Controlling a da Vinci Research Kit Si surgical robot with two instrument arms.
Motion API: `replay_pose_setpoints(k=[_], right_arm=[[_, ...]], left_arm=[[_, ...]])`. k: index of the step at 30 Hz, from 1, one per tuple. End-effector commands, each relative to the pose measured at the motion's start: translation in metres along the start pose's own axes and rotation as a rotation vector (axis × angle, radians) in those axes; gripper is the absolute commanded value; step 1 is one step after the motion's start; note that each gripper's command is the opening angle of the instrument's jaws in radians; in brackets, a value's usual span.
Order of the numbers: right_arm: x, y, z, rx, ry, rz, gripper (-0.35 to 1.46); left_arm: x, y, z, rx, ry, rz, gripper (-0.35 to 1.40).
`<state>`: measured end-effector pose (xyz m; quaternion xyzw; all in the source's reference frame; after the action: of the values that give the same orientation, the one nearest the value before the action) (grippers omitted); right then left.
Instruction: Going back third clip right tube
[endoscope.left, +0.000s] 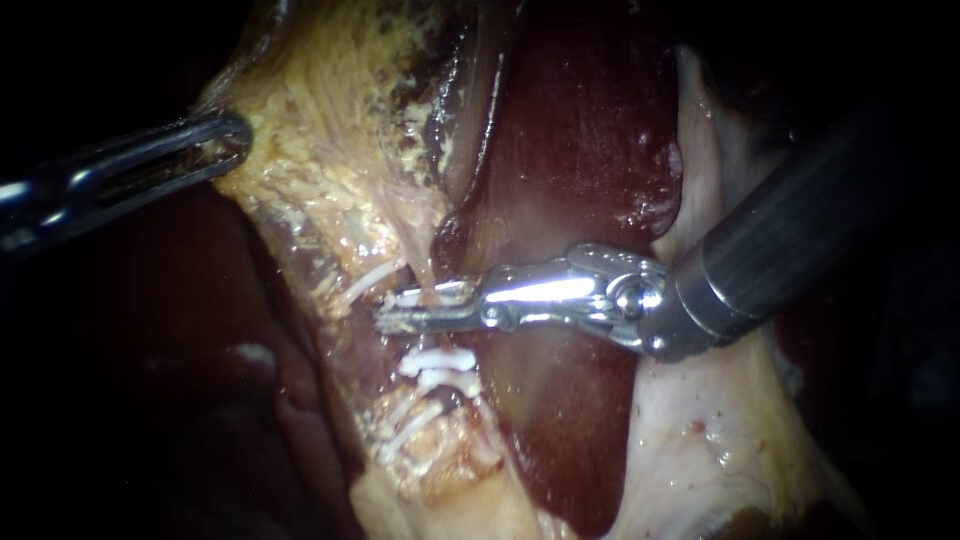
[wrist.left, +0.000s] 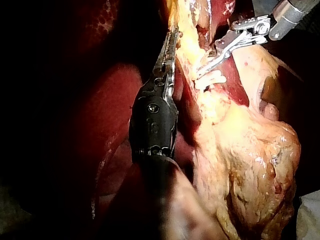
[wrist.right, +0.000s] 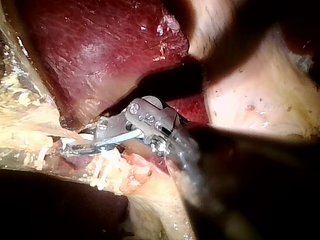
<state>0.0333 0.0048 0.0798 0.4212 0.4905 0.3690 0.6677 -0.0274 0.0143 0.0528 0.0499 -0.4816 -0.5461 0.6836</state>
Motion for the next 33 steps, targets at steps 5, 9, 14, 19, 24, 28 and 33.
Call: replay_pose_setpoints(k=[5,9,14,19,24,28,33], right_arm=[[-0.0003,0.0000,-0.0001,-0.017,-0.024,-0.001,0.34],[-0.0002,-0.0001,-0.0003,-0.043,-0.009,-0.079,0.56],[-0.0002,-0.0004,-0.0007,-0.044,-0.004,-0.209,0.60],[-0.0006,-0.0011,-0.0022,-0.034,-0.014,-0.322,0.60],[-0.0006,-0.0021,-0.0048,-0.017,-0.028,-0.478,0.60],[0.0000,-0.0033,-0.0077,-0.015,-0.032,-0.578,0.60],[0.0010,-0.0055,-0.0111,-0.002,-0.039,-0.686,0.60]], left_arm=[[0.0001,0.0000,0.0000,0.000,0.000,0.001,-0.35],[0.0001,0.0000,0.0000,0.000,0.000,0.001,-0.35],[0.0001,0.0000,0.0000,0.000,0.000,0.001,-0.35],[0.0001,0.0001,0.0000,0.001,0.000,0.001,-0.35],[0.0001,0.0001,0.0000,0.001,0.000,0.001,-0.35],[0.0001,0.0001,0.0000,0.001,0.000,0.001,-0.35],[0.0001,0.0002,0.0000,0.001,0.000,0.001,-0.35]])
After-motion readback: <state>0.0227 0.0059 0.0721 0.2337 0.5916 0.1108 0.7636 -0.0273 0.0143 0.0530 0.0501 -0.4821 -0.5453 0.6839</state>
